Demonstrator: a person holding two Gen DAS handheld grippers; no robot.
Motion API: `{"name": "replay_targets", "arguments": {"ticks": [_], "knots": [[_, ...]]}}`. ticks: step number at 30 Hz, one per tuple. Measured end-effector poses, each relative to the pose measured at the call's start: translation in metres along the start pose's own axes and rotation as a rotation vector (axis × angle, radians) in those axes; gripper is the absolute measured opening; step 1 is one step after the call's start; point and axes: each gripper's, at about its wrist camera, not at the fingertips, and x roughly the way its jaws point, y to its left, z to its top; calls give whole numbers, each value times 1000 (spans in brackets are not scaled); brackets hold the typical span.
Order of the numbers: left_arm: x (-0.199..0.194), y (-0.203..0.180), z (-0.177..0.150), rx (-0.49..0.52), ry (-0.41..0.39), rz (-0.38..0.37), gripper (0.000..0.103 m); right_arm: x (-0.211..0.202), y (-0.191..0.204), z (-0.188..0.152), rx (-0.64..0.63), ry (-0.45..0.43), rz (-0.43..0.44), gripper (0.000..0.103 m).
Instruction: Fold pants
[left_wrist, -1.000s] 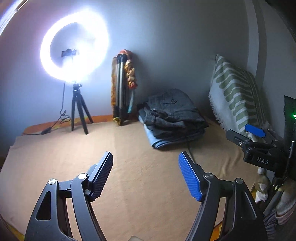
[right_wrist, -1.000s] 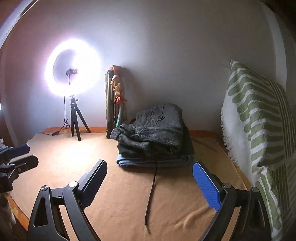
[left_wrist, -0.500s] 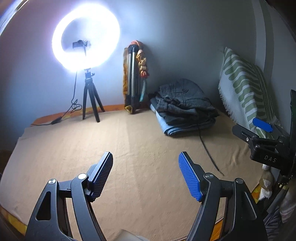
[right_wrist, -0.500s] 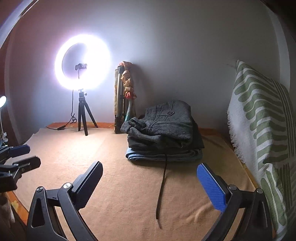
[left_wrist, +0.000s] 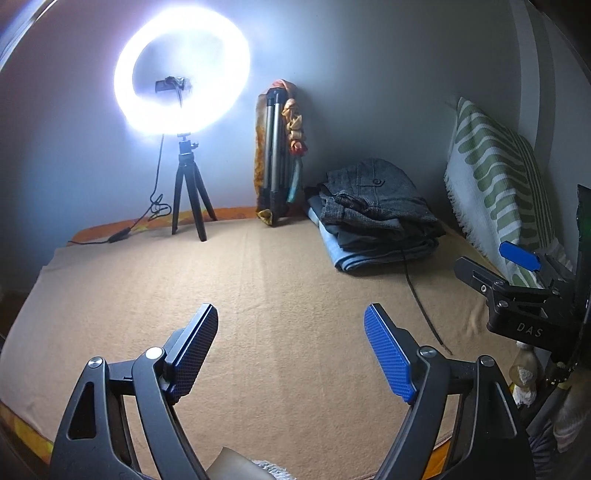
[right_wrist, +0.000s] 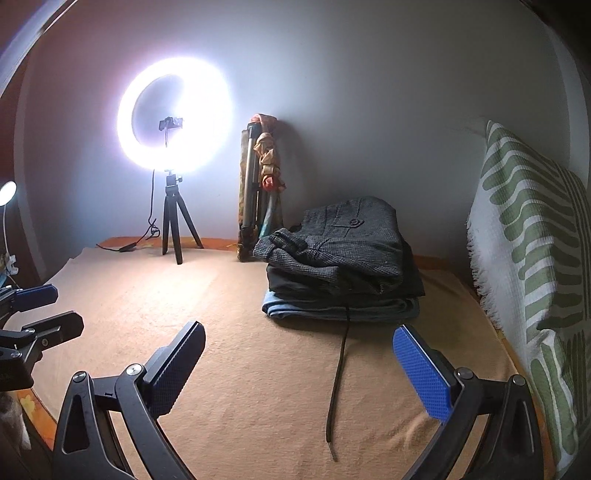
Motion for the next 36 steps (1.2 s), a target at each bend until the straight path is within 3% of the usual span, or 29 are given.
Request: {"name": "replay_targets", "arguments": {"ticks": [36], "knots": [[-12, 1, 3, 10, -43, 16, 85, 1, 2, 0, 16, -1, 11, 103]]}}
